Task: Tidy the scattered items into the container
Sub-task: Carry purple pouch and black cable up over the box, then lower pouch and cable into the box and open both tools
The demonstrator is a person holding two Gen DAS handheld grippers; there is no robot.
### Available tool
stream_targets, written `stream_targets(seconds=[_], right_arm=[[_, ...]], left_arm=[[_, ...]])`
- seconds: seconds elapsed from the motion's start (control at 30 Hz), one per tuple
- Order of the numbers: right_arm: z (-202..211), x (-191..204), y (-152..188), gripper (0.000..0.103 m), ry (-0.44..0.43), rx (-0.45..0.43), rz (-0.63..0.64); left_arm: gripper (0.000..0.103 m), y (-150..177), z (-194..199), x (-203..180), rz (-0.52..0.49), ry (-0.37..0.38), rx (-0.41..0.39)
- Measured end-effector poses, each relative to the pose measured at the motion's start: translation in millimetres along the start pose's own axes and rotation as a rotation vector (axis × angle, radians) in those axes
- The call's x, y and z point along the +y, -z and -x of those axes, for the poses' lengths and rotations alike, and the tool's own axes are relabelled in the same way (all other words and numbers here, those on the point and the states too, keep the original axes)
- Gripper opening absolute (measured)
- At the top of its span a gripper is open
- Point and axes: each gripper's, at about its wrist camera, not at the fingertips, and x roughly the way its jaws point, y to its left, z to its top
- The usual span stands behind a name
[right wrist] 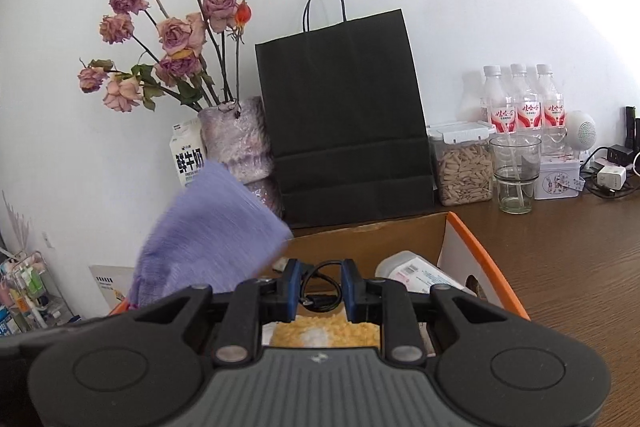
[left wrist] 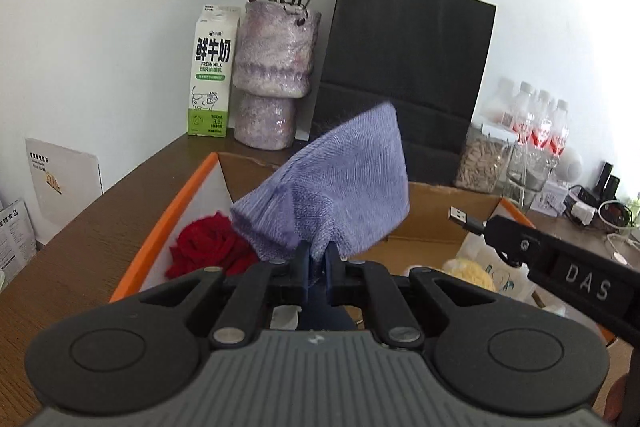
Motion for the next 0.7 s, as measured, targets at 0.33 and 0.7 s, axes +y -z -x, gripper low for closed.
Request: stream_targets(seconds=[0.33,0.7], right_arm=[[3,1,4,0.022,0.007,-0.020,0.021],[29,-13,-3,0.103,0.015,-0.108,-0.043]], left_arm=[[0.014,2,3,-6,-0.040,-0.026,-0.008],[0.103,0,27,-2,-0.037,-0.121,-0.171]])
